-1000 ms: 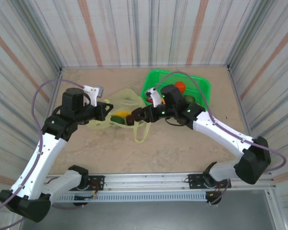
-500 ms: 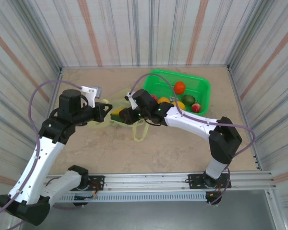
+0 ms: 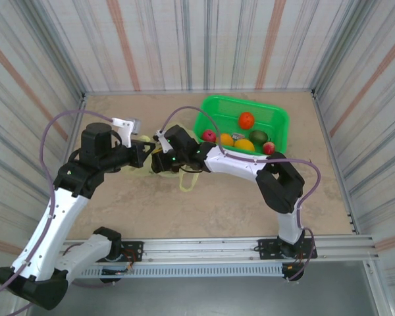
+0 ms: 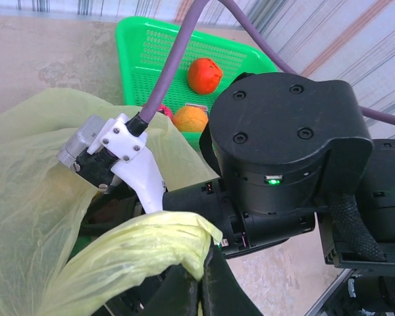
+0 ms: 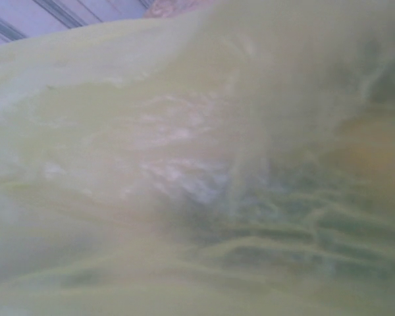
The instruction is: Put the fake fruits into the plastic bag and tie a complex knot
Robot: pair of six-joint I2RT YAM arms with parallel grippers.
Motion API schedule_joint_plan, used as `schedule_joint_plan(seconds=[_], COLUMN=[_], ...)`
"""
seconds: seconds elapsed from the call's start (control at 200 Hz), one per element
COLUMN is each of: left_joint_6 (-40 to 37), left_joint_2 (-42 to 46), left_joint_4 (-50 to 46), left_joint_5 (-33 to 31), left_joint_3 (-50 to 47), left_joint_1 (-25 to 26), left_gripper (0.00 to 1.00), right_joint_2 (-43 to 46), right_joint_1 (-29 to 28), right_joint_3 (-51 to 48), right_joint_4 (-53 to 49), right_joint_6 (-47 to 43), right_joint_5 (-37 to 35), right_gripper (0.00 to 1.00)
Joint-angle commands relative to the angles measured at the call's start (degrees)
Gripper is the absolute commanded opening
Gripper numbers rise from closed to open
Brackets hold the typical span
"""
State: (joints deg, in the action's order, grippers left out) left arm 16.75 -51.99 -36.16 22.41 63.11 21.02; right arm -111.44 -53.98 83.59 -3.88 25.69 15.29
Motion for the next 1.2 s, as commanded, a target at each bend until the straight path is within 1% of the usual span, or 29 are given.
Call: schedule_joint_plan(seconds=[0.0, 0.065, 0.12, 0.23, 0.301, 0.366, 0.431, 0.501, 0.571, 0.626, 0.676, 0.776, 0.842, 0.877, 0.997, 1.077, 1.157, 1.192], left_joint_6=[0.29, 0.05, -0.03, -0.05, 0.1, 0.12, 0.2, 0.11, -0.21, -0.06, -0.05, -0.44, -0.76, -0.81, -0.85, -0.98, -0.94, -0.94], left_joint_2=[1.22, 1.58, 1.76, 2.13, 2.68, 2.83, 2.94, 3.29, 3.63, 3.99, 4.25, 4.25, 4.09, 4.11, 3.93, 3.66, 3.39, 3.25], left_joint_4=[0.96, 0.76, 0.57, 0.04, 0.2, 0.15, 0.3, 0.28, -0.1, -0.55, -0.91, -1.61, -1.89, -1.91, -1.89, -1.9, -1.94, -1.81], left_joint_5=[-0.88, -1.55, -2.38, -3.96, -4.72, -4.99, -4.99, -5.3, -5.71, -5.57, -5.02, -5.04, -5.45, -5.45, -5.37, -5.28, -5.29, -5.31], left_joint_3=[-0.88, -1.19, -1.54, -2.22, -2.62, -2.99, -3.28, -3.65, -3.72, -3.41, -2.93, -2.47, -2.38, -2.38, -2.03, -1.78, -1.61, -1.64], left_joint_1=[0.14, 0.19, 0.09, 0.06, 0.08, 0.09, 0.08, 0.03, -0.01, 0.0, -0.01, -0.01, 0.04, 0.09, 0.22, 0.25, 0.28, 0.28], left_gripper=[0.0, 0.0, 0.0, 0.0, 0.0, 0.0, 0.0, 0.0, 0.0, 0.0, 0.0, 0.0, 0.0, 0.0, 0.0, 0.0, 0.0, 0.0], right_joint_2=[1.0, 2.6, 4.38, 9.67, 13.69, 17.18, 20.96, 24.64, 27.15, 28.34, 29.29, 29.65, 29.94, 29.8, 29.26, 26.64, 22.68, 20.8], right_joint_1=[0.68, 1.21, 1.75, 2.84, 3.76, 4.61, 5.11, 6.73, 9.66, 12.12, 13.86, 16.32, 16.87, 17.64, 21.01, 23.51, 26.54, 28.13], right_joint_3=[0.62, -0.64, -1.94, -6.29, -10.36, -12.92, -14.98, -17.18, -18.38, -18.29, -18.39, -18.39, -19.21, -20.04, -23.79, -23.88, -22.43, -21.45], right_joint_4=[1.03, 0.27, -0.41, -0.29, 2.46, 3.13, 2.13, 0.44, -3.78, -9.86, -14.93, -24.86, -29.47, -31.39, -33.18, -33.72, -33.51, -32.6], right_joint_6=[1.41, 1.06, 0.67, 0.28, 1.36, 1.96, 1.35, 0.97, 2.11, 2.88, 3.22, 3.32, 3.03, 3.55, 4.89, 5.05, 4.85, 4.61], right_joint_5=[0.92, 0.46, 0.55, 0.96, 4.01, 6.33, 5.67, 4.17, 1.23, -2.24, -5.38, -8.97, -12.47, -13.24, -14.59, -16.57, -20.35, -21.53], right_gripper=[0.79, 0.78, 0.74, 0.61, 0.52, 0.46, 0.43, 0.43, 0.41, 0.36, 0.35, 0.32, 0.33, 0.33, 0.37, 0.46, 0.51, 0.55])
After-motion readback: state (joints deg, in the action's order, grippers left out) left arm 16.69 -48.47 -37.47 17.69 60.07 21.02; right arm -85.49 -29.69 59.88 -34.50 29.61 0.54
